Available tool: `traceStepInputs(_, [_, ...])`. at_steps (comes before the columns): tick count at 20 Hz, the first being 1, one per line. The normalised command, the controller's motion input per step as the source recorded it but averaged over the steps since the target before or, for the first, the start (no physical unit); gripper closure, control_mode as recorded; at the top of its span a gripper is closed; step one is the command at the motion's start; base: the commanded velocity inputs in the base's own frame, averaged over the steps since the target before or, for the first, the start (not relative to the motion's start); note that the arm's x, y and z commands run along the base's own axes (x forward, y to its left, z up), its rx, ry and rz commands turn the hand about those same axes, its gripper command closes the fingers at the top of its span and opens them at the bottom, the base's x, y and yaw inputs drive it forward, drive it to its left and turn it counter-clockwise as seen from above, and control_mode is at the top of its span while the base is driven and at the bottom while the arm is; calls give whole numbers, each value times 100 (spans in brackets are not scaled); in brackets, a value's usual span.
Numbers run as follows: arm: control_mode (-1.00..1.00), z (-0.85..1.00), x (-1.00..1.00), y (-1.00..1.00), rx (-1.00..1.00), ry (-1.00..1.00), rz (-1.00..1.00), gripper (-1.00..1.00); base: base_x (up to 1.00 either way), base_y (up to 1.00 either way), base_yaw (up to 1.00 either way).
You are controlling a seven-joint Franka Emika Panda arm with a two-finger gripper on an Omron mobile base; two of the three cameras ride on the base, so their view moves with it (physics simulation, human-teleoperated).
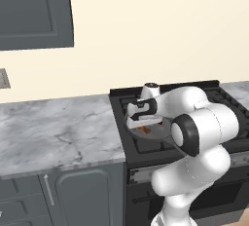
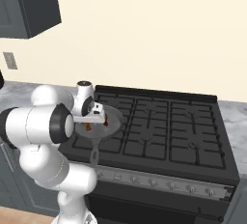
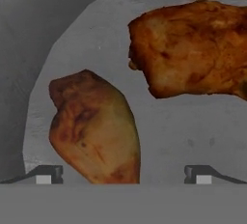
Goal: Take the chicken drumsticks from the pan and place one on each plate on the dining counter.
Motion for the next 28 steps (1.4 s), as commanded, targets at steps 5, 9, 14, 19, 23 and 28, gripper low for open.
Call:
traceStepInputs(5, [-100,-25,0,7,-3,0,0,100,0,0,0])
traceStepInputs(9, [-100,-16,-12,-1,-1,0,0,100,0,0,0])
traceStepInputs(14, [-100,3,-35,-5,0,1,5,100,0,0,0])
traceStepInputs(19, [-100,58,-25,0,0,1,12,100,0,0,0])
traceStepInputs(23, [-100,92,-42,0,0,0,13,100,0,0,0])
traceStepInputs(28, [-100,69,-60,0,0,0,4,100,0,0,0])
